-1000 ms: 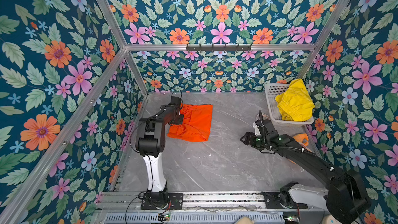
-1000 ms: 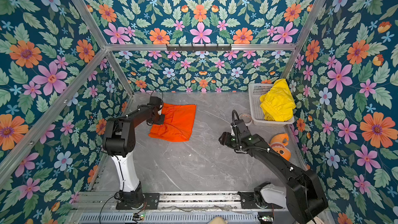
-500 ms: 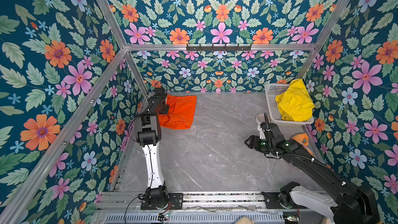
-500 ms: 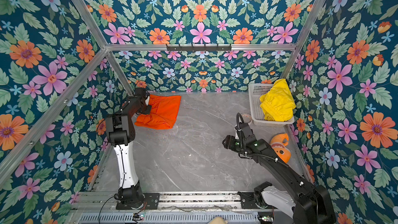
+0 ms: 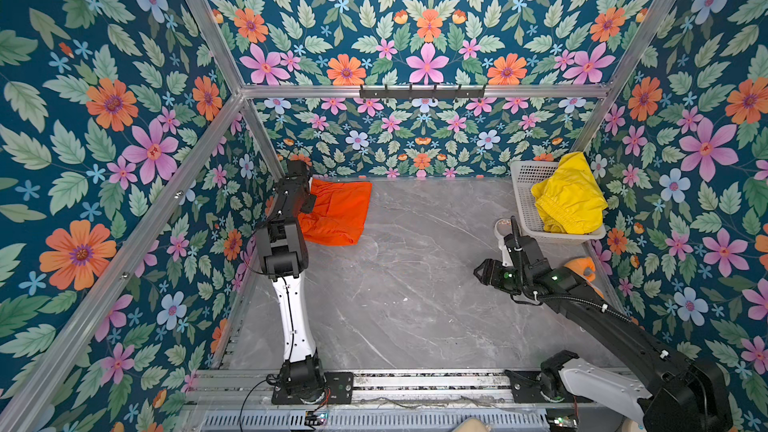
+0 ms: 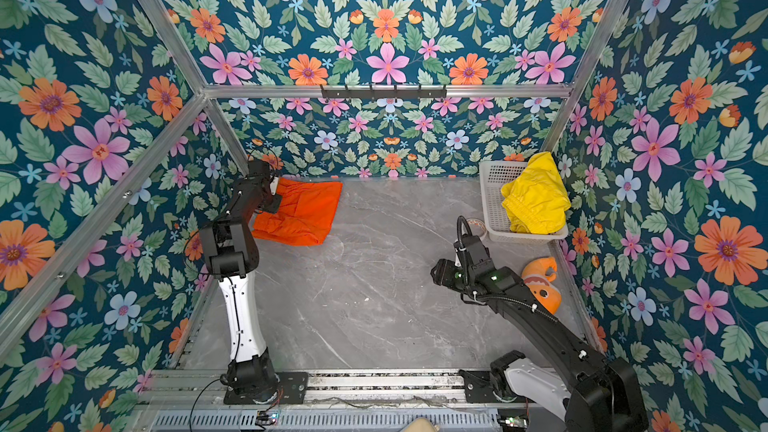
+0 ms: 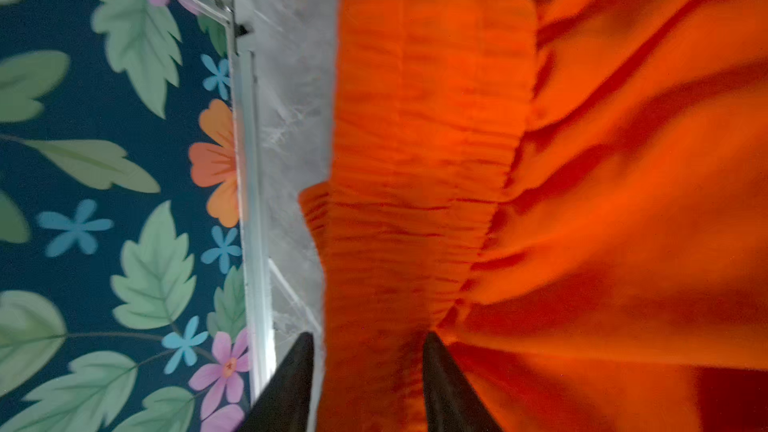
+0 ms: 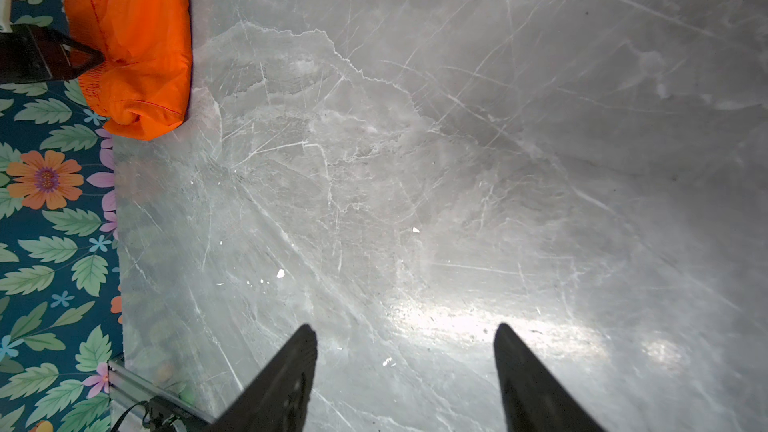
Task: Fold and stack the shorts
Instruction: 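Drag the folded shorts to the far corner with the left gripper while the right withdraws, then release the shorts with the left gripper while the right gripper reaches to the basket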
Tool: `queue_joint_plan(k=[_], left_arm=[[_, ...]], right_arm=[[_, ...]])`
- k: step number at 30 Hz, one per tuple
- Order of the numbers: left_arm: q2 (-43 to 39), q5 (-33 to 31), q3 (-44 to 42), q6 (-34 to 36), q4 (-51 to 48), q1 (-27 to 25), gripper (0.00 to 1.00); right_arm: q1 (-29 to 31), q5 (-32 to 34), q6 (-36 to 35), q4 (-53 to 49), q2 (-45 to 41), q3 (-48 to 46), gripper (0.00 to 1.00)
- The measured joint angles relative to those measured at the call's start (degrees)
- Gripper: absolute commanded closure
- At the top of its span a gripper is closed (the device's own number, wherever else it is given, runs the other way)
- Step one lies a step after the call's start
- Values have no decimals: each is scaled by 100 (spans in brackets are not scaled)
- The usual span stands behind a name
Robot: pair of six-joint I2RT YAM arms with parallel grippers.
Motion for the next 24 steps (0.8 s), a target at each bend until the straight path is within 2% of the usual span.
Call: queue_joint_plan(k=[2,7,12,15,19,24], left_arm=[[-278,42,22,-55,-11,-4,38],[-1408,238,-389,-385,2,-94,33],[-2706,426,-1220,-850,66,-557,29],[-3668,568,-2295,-1237,264,-1086,28],[-4905,879,-4133,-1915,944,-1910,27],[-5810,1165,-6072,-2841,2063,-2706,29]], right_arm=[[0,2,-11,-7,-15,105,32],[-33,48,-155,-101,-72,468,31],[-299,85,-422,-358,-68,907,30],[-664,111,-647,-553,-70,1152,30],[-1320,109,-1019,-861,-59,1467,29],[-2496,61,-1419,-1126,234,1781,29]])
